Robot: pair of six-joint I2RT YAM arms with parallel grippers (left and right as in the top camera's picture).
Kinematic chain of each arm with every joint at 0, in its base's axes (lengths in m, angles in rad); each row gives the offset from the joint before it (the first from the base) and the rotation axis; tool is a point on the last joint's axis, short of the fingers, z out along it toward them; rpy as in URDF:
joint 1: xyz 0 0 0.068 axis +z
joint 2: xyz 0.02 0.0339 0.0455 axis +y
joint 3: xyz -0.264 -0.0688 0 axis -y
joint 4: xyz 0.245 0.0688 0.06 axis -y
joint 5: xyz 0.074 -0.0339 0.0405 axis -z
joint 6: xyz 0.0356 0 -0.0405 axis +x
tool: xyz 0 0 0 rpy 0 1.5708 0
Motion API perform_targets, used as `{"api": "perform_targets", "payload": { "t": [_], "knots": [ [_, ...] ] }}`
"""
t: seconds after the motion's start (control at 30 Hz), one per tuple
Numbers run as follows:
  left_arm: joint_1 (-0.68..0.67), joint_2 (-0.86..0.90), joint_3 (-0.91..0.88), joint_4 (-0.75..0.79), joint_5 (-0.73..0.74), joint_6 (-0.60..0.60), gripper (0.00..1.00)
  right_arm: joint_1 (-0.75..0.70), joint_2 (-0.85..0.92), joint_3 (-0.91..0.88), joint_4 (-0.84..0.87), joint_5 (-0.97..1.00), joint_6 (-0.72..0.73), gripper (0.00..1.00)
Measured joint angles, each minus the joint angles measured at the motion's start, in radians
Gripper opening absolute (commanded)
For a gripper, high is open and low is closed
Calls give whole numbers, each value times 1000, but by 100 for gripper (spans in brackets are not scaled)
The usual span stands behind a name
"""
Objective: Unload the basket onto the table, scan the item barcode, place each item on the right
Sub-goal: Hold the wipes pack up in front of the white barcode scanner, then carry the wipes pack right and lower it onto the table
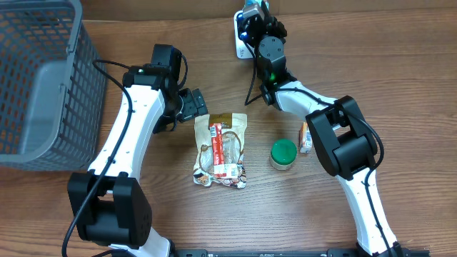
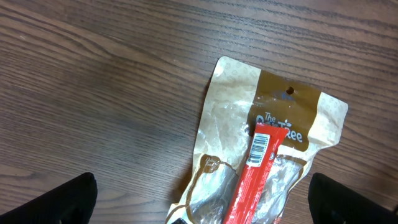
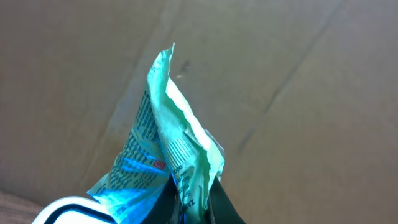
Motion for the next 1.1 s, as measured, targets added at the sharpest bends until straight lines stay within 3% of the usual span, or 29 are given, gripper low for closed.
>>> {"api": "perform_targets", "payload": {
  "t": [0.3,0.5,0.77,1.1],
  "knots": [
    [0,0,0,0,0,0,100,3,-83,0,-143,73,159,3],
    [0,0,0,0,0,0,100,5,-315,0,-467,78,238,3],
    [0,0,0,0,0,0,100,-26,-627,11,-1102,84,435,4],
    [0,0,0,1,0,0,100,-175,-673,11,-1955,32,621,4]
  ]
}}
